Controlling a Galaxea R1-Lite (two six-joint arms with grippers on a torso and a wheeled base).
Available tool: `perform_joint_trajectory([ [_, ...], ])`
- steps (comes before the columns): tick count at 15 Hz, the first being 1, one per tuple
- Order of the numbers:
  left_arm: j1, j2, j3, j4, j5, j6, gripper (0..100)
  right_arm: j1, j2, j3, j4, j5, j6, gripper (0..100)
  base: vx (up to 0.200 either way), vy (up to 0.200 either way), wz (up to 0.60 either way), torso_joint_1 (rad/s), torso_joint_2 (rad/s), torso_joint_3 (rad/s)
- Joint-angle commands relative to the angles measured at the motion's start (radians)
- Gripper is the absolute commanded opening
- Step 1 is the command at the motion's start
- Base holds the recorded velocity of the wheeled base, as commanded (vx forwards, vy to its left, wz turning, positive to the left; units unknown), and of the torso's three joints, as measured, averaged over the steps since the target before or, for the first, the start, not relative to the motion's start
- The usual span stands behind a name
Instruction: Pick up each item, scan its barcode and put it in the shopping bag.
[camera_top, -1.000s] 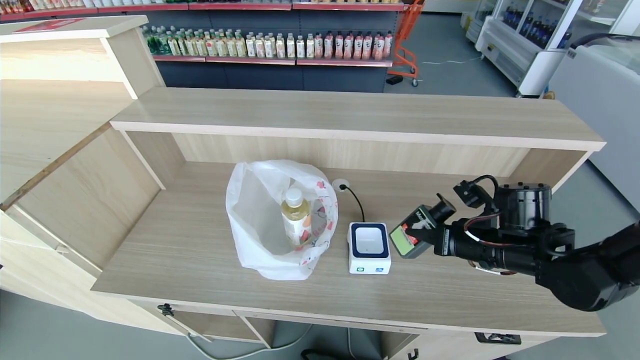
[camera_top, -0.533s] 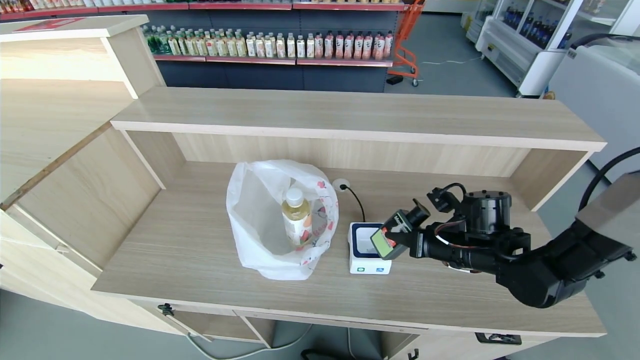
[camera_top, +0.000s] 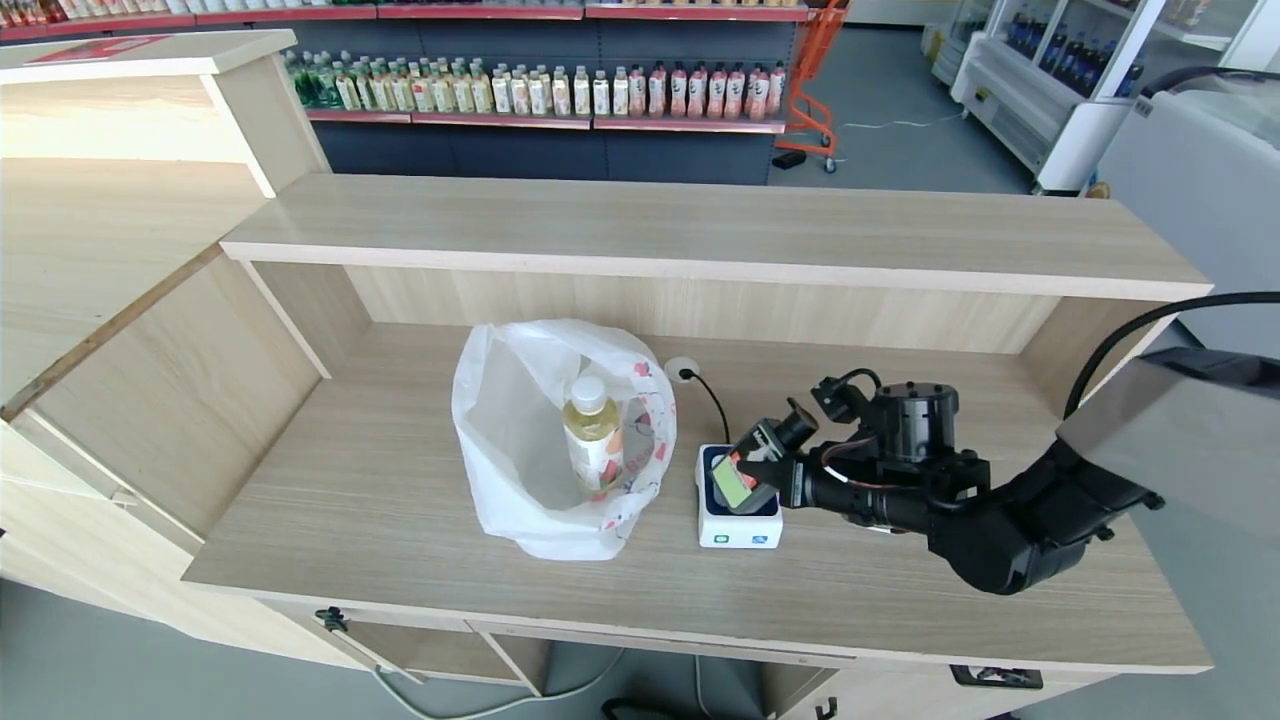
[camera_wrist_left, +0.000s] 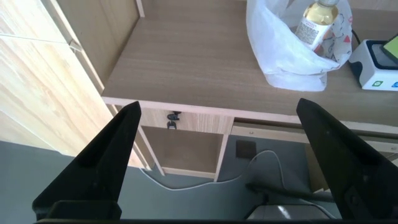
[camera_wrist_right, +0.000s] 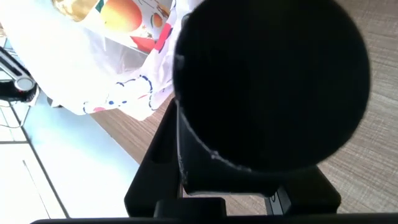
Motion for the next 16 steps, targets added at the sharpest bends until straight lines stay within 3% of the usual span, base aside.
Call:
perform_joint_trajectory([
  [1, 0.000, 0.000, 0.000, 0.000, -0.001, 0.000, 100, 0.010, 0.049, -0.035, 0.000, -0.010, 0.000, 0, 0.000, 0.000, 0.00, 0.000, 0.00, 0.000],
  [8, 0.000, 0.000, 0.000, 0.000, 0.001, 0.000, 100, 0.011, 0.073, -0.069, 0.000, -0.019, 0.003, 0, 0.000, 0.000, 0.00, 0.000, 0.00, 0.000],
  [11, 0.000, 0.000, 0.000, 0.000, 0.001, 0.000, 100, 0.010, -0.108, -0.015, 0.017, -0.019, 0.081, 0, 0.000, 0.000, 0.00, 0.000, 0.00, 0.000],
  [14, 0.000, 0.000, 0.000, 0.000, 0.001, 0.000, 100, -0.024, -0.281, 0.050, 0.079, -0.017, 0.068, 0, 0.000, 0.000, 0.00, 0.000, 0.00, 0.000],
  [16, 0.000, 0.000, 0.000, 0.000, -0.001, 0.000, 100, -0.077, -0.367, 0.069, 0.176, -0.019, 0.062, 0, 0.000, 0.200, 0.00, -0.002, 0.00, 0.007],
])
